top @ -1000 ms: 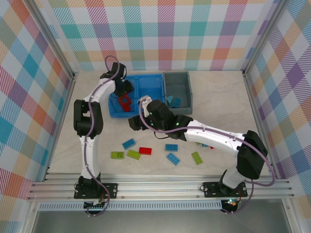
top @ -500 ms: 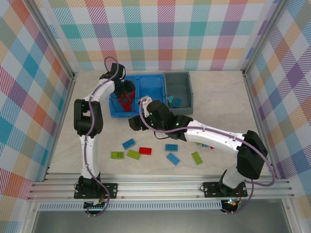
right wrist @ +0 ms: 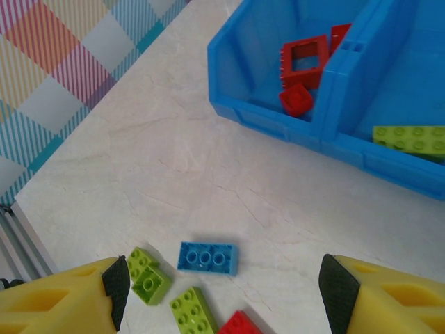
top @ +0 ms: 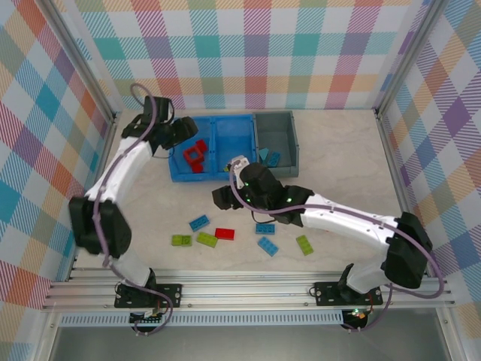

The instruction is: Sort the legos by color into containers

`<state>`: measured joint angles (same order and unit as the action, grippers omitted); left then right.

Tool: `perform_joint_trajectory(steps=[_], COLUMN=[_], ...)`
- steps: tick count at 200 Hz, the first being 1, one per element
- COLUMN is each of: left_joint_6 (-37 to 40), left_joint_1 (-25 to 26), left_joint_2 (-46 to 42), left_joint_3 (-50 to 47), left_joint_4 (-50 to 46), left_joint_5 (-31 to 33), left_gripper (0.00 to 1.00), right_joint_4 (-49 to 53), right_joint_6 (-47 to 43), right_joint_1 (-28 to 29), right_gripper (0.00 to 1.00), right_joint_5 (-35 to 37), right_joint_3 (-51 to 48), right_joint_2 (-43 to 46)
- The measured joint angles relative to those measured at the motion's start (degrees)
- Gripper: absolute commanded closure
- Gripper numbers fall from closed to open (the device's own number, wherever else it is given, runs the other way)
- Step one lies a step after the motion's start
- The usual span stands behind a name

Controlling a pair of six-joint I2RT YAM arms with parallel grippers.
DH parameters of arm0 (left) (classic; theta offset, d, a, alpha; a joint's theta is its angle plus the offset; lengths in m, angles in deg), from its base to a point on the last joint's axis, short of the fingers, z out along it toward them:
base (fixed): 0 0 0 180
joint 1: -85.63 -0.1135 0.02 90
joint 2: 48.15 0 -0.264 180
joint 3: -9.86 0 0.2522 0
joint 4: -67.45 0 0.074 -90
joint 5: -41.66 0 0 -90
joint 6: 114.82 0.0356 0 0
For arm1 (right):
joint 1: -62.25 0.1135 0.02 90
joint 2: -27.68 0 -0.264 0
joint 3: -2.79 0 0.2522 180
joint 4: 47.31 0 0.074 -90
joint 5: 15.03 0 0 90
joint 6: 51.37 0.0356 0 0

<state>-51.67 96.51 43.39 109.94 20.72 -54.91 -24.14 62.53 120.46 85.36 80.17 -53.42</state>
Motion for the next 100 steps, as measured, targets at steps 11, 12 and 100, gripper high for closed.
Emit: perform_joint_trajectory(steps=[11, 12, 100], left_joint_6=[-0.5, -0.5, -13.4], left_joint_1=[1.2, 1.4, 38.0], left_joint_2=[-6.4, -6.9, -34.9], left_joint_3=[-3.9, -4.1, -31.9], left_joint_4=[-0.2, -0.3, -1.2], left_joint_5=[-0.1, -0.1, 8.1], left_gripper=[0.27, 0.27, 0.25], right_joint_4=[1.0, 1.1, 27.2], right_joint_6=[0.0, 0.0, 14.6], right_joint_1=[0.0, 0.0, -2.2], right_gripper=[0.26, 0.26, 0.31], right_joint_5=[0.7, 0.8, 9.3], right_joint_3=[-0.9, -1.0, -9.6], right_joint_2=[1.8, 1.9, 14.4])
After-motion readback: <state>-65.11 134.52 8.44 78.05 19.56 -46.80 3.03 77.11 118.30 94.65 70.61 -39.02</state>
